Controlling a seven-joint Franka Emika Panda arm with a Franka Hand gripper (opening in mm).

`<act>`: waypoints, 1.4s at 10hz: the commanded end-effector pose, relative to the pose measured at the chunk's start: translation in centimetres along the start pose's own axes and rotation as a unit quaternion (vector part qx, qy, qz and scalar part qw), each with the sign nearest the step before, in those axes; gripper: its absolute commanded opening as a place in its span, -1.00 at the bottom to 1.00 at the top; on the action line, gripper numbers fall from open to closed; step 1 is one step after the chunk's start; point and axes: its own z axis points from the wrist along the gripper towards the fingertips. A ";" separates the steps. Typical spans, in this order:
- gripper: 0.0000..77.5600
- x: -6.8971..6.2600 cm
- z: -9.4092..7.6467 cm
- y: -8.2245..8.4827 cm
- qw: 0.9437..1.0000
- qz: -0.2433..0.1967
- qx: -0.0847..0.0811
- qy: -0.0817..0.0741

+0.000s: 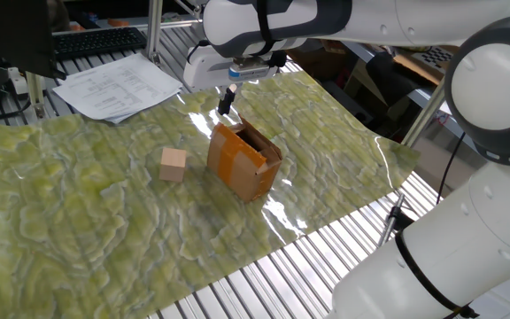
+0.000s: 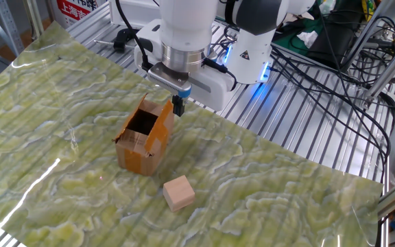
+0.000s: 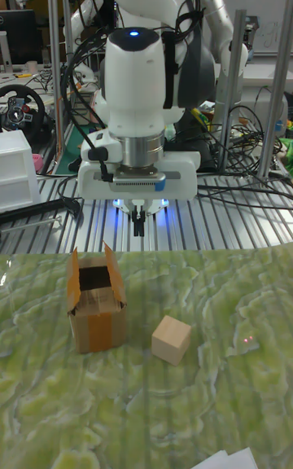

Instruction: Open a box

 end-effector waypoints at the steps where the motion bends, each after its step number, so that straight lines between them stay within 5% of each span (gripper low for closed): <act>1: -1.00 0.0 0.0 0.0 0.990 0.138 0.016 0.002; 6: -1.00 -0.6 0.0 -0.5 0.992 0.125 0.000 0.008; 14: -1.00 -2.3 0.6 -2.4 0.992 0.124 -0.001 0.001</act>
